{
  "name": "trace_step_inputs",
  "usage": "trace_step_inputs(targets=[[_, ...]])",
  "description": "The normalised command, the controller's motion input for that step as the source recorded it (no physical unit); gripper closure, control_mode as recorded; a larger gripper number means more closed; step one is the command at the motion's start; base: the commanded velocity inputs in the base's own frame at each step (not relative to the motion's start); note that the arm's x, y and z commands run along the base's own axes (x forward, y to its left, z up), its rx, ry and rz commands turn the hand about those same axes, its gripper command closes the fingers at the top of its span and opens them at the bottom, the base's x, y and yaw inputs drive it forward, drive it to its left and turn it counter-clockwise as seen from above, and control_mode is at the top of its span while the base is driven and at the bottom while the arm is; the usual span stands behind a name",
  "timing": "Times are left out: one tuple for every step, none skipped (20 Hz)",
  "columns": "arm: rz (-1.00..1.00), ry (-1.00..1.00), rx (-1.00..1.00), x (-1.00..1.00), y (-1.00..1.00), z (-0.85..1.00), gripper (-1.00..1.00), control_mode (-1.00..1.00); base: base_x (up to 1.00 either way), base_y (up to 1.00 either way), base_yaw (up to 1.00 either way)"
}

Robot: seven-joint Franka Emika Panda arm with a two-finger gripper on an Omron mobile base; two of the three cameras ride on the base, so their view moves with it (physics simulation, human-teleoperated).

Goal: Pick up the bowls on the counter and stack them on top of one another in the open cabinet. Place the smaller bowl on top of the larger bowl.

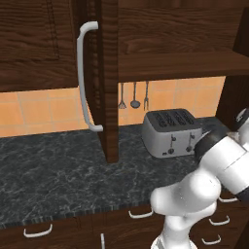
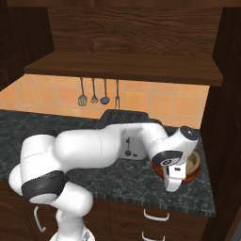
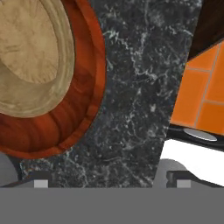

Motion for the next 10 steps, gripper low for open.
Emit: trace_step_inputs(targets=[[0.00, 0.00, -0.04, 0.32, 0.49, -0.36, -1.00, -1.00, 0.00, 0.00, 0.00], [0.00, 0.00, -0.04, 0.40, 0.30, -0.26, -1.00, -1.00, 0.00, 0.00, 0.00], [0.00, 0.00, -0.01, 0.46, 0.21, -0.21, -1.00, -1.00, 0.00, 0.00, 0.00], [0.00, 0.00, 0.00, 0.53, 0.09, -0.13, -1.00, -1.00, 0.00, 0.00, 0.00], [0.00, 0.00, -0.03, 0.49, 0.03, -0.16, -1.00, -1.00, 0.00, 0.00, 0.00], [0.00, 0.00, -0.01, 0.46, 0.00, -0.14, -1.00, -1.00, 0.00, 0.00, 0.00], [0.00, 0.00, 0.00, 0.36, 0.00, -0.12, -1.00, -1.00, 0.00, 0.00, 0.00], [0.00, 0.00, 0.00, 0.28, 0.00, -0.12, -1.00, -1.00, 0.00, 0.00, 0.00], [0.00, 0.00, 0.00, 0.29, 0.00, -0.15, -1.00, -1.00, 0.00, 0.00, 0.00], [0.00, 0.00, 0.00, 0.31, -0.01, -0.16, -1.00, -1.00, 0.00, 0.00, 0.00]])
